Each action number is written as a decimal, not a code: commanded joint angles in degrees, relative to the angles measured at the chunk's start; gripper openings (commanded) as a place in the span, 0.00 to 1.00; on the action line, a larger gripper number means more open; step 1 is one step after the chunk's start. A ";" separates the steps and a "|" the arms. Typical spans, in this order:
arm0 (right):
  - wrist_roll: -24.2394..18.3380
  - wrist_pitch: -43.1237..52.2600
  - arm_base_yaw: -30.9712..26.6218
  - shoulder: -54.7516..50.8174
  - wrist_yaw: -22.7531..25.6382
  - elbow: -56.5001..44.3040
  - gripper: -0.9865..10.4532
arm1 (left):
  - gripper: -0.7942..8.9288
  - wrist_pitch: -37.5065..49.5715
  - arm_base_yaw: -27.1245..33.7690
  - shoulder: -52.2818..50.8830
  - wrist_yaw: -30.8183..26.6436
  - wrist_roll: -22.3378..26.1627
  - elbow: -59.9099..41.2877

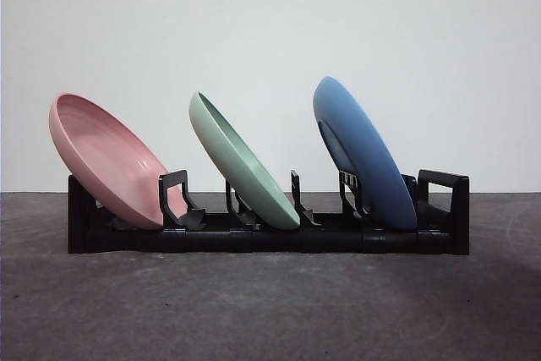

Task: Place the plate

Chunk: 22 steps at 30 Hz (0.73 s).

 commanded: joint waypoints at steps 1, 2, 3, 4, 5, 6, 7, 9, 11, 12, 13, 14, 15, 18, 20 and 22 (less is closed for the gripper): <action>5.73 1.42 -0.07 0.07 -0.20 -0.22 0.10 | 0.10 3.37 0.17 -0.07 0.09 -1.81 -1.14; 6.12 2.51 -0.07 0.07 -0.61 -0.22 0.10 | 0.10 4.61 0.15 -0.07 0.09 -2.32 -1.11; 6.10 3.67 -0.07 0.07 -1.29 -0.22 0.10 | 0.10 5.33 0.13 -0.07 0.09 -3.15 -1.09; 6.16 5.18 -0.07 0.07 -1.73 -0.22 0.10 | 0.10 6.14 0.13 -0.07 0.09 -4.15 -1.05; 6.32 7.52 -0.07 0.07 -2.47 -0.22 0.10 | 0.10 7.17 0.13 -0.07 0.09 -5.46 -1.05; 6.95 9.35 -0.07 0.07 -3.04 -0.22 0.10 | 0.10 7.91 0.13 -0.07 0.09 -6.29 -1.05; 8.17 10.95 -0.07 0.07 -3.21 -0.22 0.10 | 0.10 8.37 0.13 -0.07 0.09 -7.15 -0.96; 12.33 12.81 -0.07 0.07 -3.41 -0.02 0.10 | 0.10 7.67 0.13 -0.07 0.09 -9.14 -0.13; 16.15 11.10 -0.09 0.17 -3.76 1.11 0.10 | 0.10 4.00 0.13 0.15 0.22 -12.41 2.03; 17.38 9.57 -0.09 0.46 -3.74 2.03 0.10 | 0.10 1.66 0.13 0.35 0.52 -13.70 3.39; 18.23 8.04 -0.09 0.90 -3.80 3.13 0.10 | 0.10 -0.57 0.13 0.63 1.25 -14.43 4.90; 19.19 6.01 -0.09 1.57 -4.24 4.83 0.10 | 0.10 -3.02 0.13 1.20 2.43 -14.91 6.88; 19.85 3.87 -0.07 2.40 -4.55 6.82 0.10 | 0.10 -5.31 0.13 1.95 4.00 -14.84 9.05; 19.39 -1.64 -0.09 5.77 -5.84 13.22 0.10 | 0.10 -12.37 0.13 4.79 7.21 -14.29 15.56; 18.88 -4.81 -0.07 8.68 -6.78 17.66 0.10 | 0.10 -17.29 0.13 7.30 8.33 -12.87 19.85; 17.94 -7.28 -0.07 11.63 -8.50 21.64 0.10 | 0.10 -21.51 0.13 9.88 9.09 -10.82 23.52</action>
